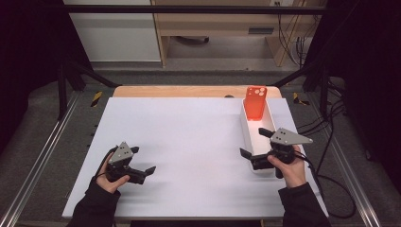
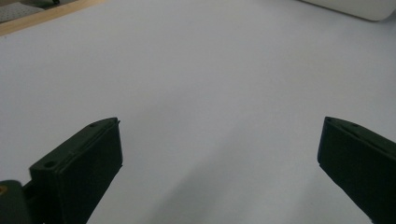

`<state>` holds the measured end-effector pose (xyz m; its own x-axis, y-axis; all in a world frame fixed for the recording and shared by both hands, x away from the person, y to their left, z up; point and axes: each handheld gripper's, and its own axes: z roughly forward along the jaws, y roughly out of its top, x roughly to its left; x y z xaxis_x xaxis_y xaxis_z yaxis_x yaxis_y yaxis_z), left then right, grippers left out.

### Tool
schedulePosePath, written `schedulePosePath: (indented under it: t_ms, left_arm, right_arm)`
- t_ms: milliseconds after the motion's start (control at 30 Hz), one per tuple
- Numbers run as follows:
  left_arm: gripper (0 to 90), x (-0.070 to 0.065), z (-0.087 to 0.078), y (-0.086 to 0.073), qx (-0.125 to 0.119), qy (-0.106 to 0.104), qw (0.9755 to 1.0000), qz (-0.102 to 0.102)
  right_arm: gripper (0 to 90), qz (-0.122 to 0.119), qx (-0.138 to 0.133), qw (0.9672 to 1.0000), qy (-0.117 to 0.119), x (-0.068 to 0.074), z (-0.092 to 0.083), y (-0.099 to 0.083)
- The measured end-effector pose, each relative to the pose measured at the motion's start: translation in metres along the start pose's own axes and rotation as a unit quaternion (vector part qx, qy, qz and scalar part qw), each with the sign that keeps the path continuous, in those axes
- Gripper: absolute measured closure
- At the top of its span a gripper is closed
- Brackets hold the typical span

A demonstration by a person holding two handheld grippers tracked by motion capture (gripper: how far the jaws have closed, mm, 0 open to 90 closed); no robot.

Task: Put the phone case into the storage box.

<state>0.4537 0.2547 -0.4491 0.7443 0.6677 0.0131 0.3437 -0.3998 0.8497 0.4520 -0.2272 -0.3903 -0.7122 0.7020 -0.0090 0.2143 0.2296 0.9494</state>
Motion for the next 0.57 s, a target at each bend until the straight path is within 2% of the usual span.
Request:
schedulePosePath:
  t_ms: [233,367,567]
  left_arm:
    - [0.0,-0.001,-0.003,0.001,-0.014,-0.003,0.9999,0.001]
    - [0.0,-0.002,-0.004,0.001,-0.016,-0.002,0.9999,0.003]
    - [0.0,-0.001,-0.005,0.001,-0.017,-0.002,0.9998,0.003]
  right_arm:
    - [0.4,-0.003,-0.002,1.0,0.005,0.001,-0.013,-0.021]
    - [0.4,0.004,-0.013,0.9999,0.002,-0.002,-0.021,-0.029]
    - [0.4,0.007,-0.003,1.0,-0.001,-0.006,-0.026,-0.038]
